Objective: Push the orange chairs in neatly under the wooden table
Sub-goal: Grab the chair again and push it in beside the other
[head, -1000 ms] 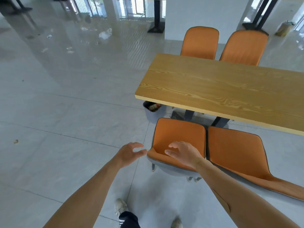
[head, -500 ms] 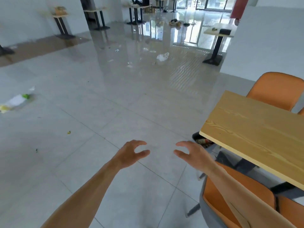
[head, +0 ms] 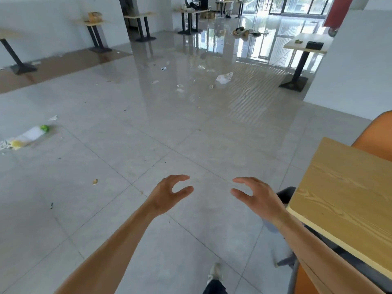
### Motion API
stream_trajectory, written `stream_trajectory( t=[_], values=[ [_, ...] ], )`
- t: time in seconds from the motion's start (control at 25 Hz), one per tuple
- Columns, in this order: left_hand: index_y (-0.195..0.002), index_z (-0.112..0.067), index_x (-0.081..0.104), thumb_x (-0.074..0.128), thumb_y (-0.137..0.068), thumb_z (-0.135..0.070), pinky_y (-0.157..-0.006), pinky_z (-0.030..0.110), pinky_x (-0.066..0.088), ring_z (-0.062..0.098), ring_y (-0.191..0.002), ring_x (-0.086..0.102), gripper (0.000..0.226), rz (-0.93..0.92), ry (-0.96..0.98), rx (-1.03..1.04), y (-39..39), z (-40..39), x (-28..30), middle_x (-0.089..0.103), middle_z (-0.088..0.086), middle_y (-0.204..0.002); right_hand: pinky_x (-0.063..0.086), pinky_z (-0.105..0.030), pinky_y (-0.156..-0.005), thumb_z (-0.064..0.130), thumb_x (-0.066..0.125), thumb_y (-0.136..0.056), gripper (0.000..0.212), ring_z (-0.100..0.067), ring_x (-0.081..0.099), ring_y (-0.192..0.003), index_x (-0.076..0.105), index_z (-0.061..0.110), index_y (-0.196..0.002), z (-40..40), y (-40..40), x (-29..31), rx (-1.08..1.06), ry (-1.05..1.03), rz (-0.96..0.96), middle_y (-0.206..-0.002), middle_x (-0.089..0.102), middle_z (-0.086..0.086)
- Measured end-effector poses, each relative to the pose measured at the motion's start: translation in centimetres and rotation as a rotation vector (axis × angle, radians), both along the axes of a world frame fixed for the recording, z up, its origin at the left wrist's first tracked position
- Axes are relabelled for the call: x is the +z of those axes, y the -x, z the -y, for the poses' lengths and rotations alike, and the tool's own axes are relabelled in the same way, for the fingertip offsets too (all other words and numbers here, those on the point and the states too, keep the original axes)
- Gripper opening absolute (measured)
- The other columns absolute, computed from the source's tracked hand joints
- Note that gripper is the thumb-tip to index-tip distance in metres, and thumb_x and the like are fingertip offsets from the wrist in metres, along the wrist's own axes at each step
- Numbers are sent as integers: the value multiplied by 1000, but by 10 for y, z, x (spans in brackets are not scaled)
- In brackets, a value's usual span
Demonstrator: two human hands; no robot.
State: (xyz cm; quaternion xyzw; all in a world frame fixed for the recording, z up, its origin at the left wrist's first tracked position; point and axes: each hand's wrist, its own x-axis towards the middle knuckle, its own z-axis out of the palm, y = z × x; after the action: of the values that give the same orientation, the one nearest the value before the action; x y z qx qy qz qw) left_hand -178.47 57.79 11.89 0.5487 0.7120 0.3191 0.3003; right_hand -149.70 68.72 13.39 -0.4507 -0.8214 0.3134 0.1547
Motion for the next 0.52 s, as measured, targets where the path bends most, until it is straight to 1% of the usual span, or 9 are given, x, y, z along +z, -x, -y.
stream_trajectory(
  t=[0.24, 0.32, 0.4, 0.52],
  values=[
    [-118, -53, 57, 56, -73, -77, -108, 36, 40, -4, -122, 49, 51, 55, -12, -31, 0, -146, 11, 57, -27, -125, 43, -34, -103, 59, 55, -89, 43, -5, 50, -122, 58, 39, -127, -119, 3, 2, -86, 11, -65, -131, 56, 19],
    [-117, -54, 58, 57, -72, -77, -108, 36, 40, -4, -123, 49, 50, 60, -15, -53, -5, -194, 18, 57, -27, -125, 43, -35, -103, 60, 55, -89, 44, -5, 50, -123, 58, 38, -127, -158, 1, 8, -123, 5, -79, -131, 56, 19],
    [-119, -51, 59, 57, -73, -76, -108, 34, 39, -5, -123, 48, 52, 78, -14, -69, -5, -234, 21, 57, -26, -126, 43, -36, -103, 60, 55, -89, 44, -6, 51, -123, 58, 37, -127, -188, -2, 9, -157, 10, -92, -131, 57, 18],
    [-122, -46, 59, 58, -75, -73, -106, 29, 38, -8, -123, 47, 54, 53, -2, -122, -7, -292, 22, 57, -27, -127, 43, -35, -103, 62, 53, -88, 47, -4, 50, -123, 57, 38, -128, -229, -9, 3, -206, 27, -94, -131, 56, 18]
  ],
)
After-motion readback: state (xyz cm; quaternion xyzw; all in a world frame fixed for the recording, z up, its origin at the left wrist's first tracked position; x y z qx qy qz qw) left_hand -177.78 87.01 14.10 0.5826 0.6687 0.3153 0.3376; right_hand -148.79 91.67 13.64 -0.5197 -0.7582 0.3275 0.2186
